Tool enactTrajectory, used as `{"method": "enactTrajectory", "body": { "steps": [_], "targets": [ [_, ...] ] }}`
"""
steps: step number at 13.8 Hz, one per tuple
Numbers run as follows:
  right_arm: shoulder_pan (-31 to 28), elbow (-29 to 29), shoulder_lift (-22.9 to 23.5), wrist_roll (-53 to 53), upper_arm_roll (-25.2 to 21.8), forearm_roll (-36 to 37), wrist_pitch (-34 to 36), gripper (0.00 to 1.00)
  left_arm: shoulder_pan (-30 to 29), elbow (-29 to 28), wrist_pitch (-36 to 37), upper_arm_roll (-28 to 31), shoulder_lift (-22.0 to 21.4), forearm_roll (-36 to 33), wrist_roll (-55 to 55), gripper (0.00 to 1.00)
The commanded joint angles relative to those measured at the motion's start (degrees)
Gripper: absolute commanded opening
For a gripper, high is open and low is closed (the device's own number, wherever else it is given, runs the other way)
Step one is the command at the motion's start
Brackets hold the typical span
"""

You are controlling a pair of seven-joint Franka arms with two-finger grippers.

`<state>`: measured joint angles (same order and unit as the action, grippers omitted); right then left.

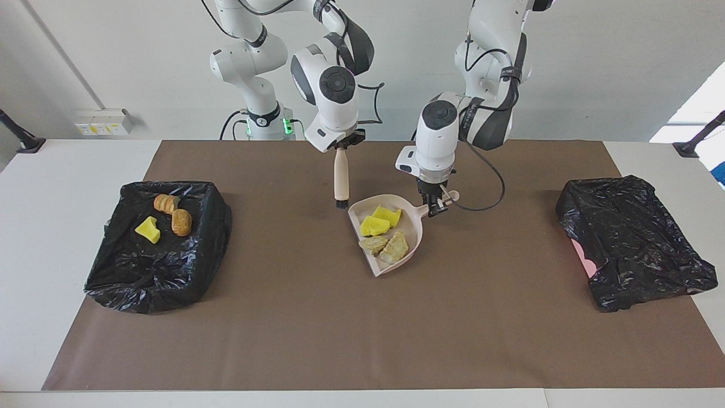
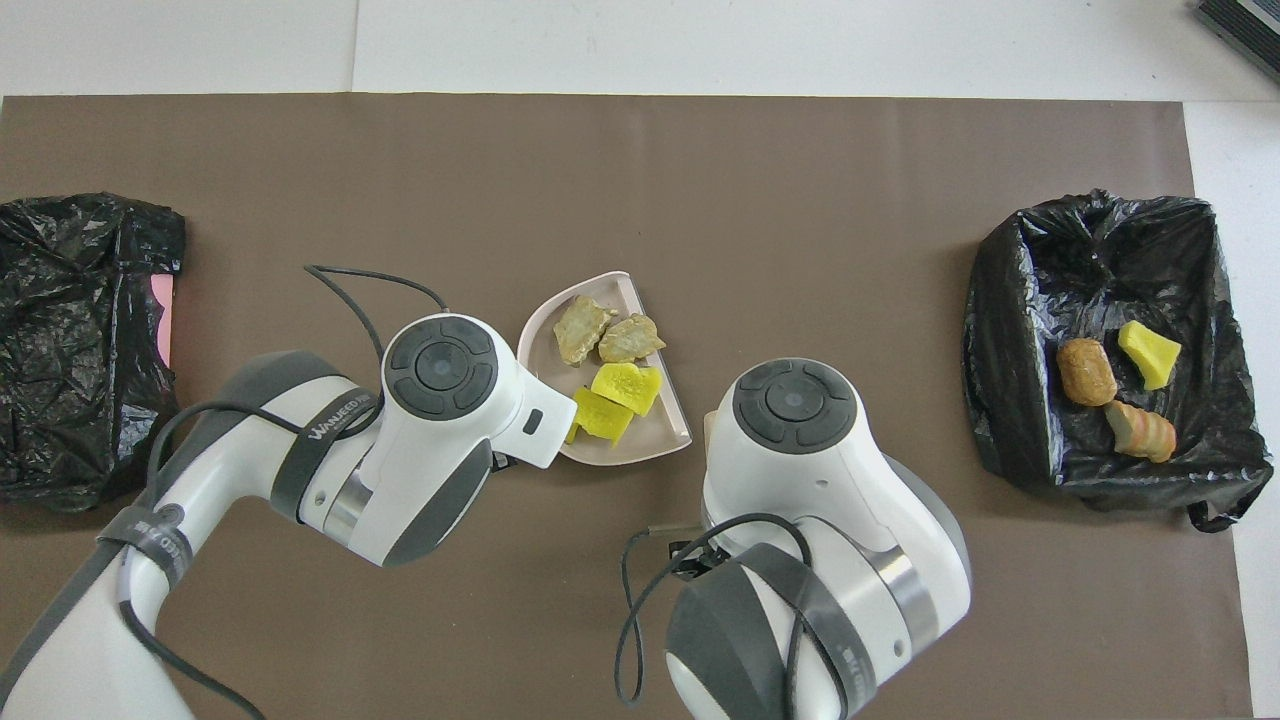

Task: Sweep and dump trash in bin
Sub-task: 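Carry the dustpan to the black bag while the right gripper drops the brush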

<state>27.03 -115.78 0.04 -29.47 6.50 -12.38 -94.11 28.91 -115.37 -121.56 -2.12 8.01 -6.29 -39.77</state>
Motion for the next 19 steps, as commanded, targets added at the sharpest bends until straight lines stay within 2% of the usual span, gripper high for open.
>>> {"method": "enactTrajectory", "body": {
  "steps": [1, 3, 6, 9, 12, 16, 17, 19],
  "targets": [
    [0.73, -8.65, -5.92, -0.15, 0.1, -4.12, -7.28, 0.0, -3.32, -0.82, 2.02, -0.16, -3.79, -0.47, -3.37, 0.0],
    [3.36, -9.37, -5.23, -1.28, 0.1, -5.47, -10.11, 0.0, -7.09, -0.82, 2.9, -0.16, -5.2, -0.47, -5.48, 0.0],
    [7.5, -10.16, -2.07, -4.1, 0.1, -5.47, -15.91, 0.0, -16.04, -0.82, 3.34, -0.16, -8.62, -0.47, -17.05, 0.0],
    [8.56, -11.22, -0.23, -5.94, 0.1, -5.47, -17.77, 0.0, -25.8, -0.39, 3.26, -0.16, -10.56, -0.47, -24.81, 0.0],
    [10.23, -13.58, 0.49, -8.59, 0.1, -5.47, -22.07, 0.0, -35.29, 2.33, 2.91, -0.07, -10.3, -0.39, -30.96, 0.0],
    [10.41, -14.82, 1.18, -8.06, 0.1, -5.47, -23.66, 0.0, -47.69, 5.5, 0.54, -0.07, -9.25, -0.47, -38.52, 0.0],
    [10.41, -15.0, 1.19, -7.97, 0.1, -5.47, -24.01, 0.04, -49.89, 6.55, -0.6, -0.07, -8.37, -0.91, -42.37, 0.0],
    [10.41, -15.17, 1.28, -7.79, 0.09, -5.47, -24.01, 0.45, -53.68, 9.1, -3.06, 0.36, -6.53, -1.09, -49.84, 0.0]
  ]
}}
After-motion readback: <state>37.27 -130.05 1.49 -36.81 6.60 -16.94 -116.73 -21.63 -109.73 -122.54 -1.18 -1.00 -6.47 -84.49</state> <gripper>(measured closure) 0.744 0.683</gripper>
